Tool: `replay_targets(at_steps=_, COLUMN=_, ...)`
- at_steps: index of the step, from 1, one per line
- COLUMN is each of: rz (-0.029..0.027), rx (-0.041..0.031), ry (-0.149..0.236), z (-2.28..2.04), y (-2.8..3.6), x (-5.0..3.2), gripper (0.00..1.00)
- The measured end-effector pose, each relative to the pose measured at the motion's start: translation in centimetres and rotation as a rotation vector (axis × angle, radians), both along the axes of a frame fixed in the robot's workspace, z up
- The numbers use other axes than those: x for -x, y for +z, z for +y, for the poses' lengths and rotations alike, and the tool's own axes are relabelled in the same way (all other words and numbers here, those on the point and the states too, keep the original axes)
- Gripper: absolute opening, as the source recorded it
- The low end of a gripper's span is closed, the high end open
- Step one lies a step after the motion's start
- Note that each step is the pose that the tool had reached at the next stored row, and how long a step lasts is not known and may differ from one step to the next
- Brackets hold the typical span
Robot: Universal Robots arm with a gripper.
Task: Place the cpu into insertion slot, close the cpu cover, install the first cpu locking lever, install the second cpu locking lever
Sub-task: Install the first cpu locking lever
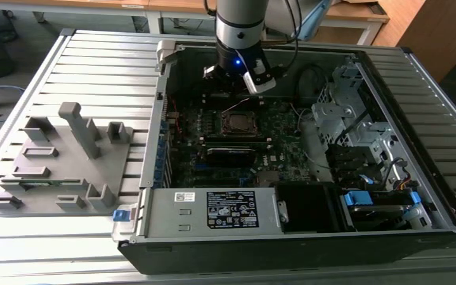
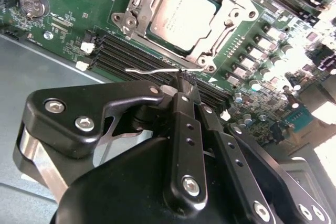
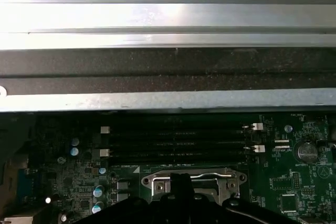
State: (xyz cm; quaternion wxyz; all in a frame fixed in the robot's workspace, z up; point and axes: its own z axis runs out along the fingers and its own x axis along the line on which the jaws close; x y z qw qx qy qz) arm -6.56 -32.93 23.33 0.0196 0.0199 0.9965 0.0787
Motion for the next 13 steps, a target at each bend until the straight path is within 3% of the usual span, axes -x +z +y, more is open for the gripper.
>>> replay_targets(at_steps=3, rz=-0.0153, rx=-0.0042, ry=0.0, z=-0.01, y=-0.13, x=0.02, gripper=0.1)
replay_targets(at_steps=5, rz=-0.0209, rx=-0.0132, ry=0.0, z=0.0, y=-0.21, x=0.02, gripper=0.1)
replay_targets(at_steps=8, rz=-0.0237, rx=-0.0307, ry=0.0, z=0.0, y=-0.28, x=0.03, gripper=0.1)
replay_targets(at_steps=13, rz=-0.025, rx=-0.0332, ry=-0.004, z=0.0, y=-0.35, x=0.02, gripper=0.1)
